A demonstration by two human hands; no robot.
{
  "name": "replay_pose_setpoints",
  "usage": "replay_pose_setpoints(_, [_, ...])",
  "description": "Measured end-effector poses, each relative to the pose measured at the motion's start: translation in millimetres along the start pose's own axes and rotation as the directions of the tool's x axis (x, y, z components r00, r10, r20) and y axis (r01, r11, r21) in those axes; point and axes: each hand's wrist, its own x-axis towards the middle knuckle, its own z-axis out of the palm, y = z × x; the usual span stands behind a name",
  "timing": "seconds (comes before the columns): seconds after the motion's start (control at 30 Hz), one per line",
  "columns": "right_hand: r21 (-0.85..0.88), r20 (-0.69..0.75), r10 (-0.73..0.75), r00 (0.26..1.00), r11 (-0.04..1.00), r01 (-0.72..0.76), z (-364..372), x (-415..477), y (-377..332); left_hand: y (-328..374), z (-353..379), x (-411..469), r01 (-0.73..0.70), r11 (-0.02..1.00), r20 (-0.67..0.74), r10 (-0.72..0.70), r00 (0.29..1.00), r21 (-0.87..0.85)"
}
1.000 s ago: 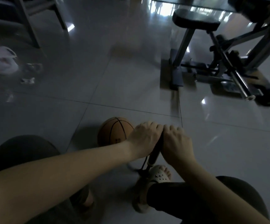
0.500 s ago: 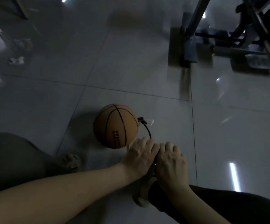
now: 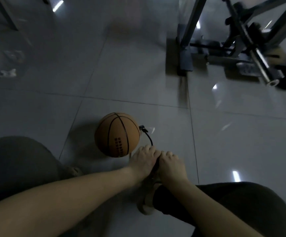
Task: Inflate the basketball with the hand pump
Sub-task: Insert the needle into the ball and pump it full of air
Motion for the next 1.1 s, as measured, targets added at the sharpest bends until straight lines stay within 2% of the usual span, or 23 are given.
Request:
replay_pose_setpoints(0.1, [0.029,-0.063,-0.036,0.997,0.999,0.038,-43.5,-18.1,0.0,-4.0,-46.9,-2.2,-0.120,0.993,-0.042,0.120,0.992,0.002])
replay_pose_setpoints(0.2, [0.062,-0.249,-0.043,0.967,0.996,0.060,-97.5,-28.0,-2.0,-12.9,-102.9,2.2,-0.153,0.988,-0.255,0.152,0.955,0.017])
replay_pose_setpoints(0.3, [0.024,-0.380,-0.094,0.920,0.993,0.112,-132.9,-37.4,-2.3,-16.1,-138.3,2.1,-0.202,0.979,-0.360,0.192,0.913,0.012])
replay_pose_setpoints(0.4, [-0.084,-0.517,-0.178,0.837,0.984,0.158,-127.9,-44.9,2.3,-16.3,-148.2,-3.6,-0.211,0.977,-0.438,0.205,0.875,0.034])
replay_pose_setpoints(0.47, [-0.121,-0.541,-0.217,0.813,0.976,0.181,-99.7,-50.1,4.9,-11.4,-129.7,-16.0,-0.233,0.970,-0.441,0.240,0.865,0.070])
replay_pose_setpoints(0.57, [-0.078,-0.505,-0.183,0.843,0.983,0.167,-50.8,-51.6,9.4,-1.3,-87.5,-28.6,-0.215,0.966,-0.391,0.254,0.885,0.140])
replay_pose_setpoints(0.67, [-0.067,-0.503,-0.137,0.854,0.991,0.120,-29.4,-39.5,12.2,2.3,-64.8,-22.3,-0.154,0.986,-0.307,0.166,0.937,0.062])
replay_pose_setpoints(0.83, [-0.099,-0.435,-0.123,0.892,0.991,0.089,-9.3,-13.3,13.1,-4.1,-34.5,-6.4,-0.121,0.991,-0.205,0.130,0.970,0.058])
replay_pose_setpoints(1.0, [-0.069,-0.347,-0.118,0.930,0.993,0.100,15.1,13.7,17.4,-11.9,0.2,8.1,-0.060,0.998,-0.186,0.060,0.981,0.004])
replay_pose_setpoints(1.1, [-0.057,-0.239,-0.080,0.968,0.996,0.068,37.4,22.1,19.5,-12.8,27.9,10.6,-0.060,0.998,-0.173,0.059,0.983,-0.004])
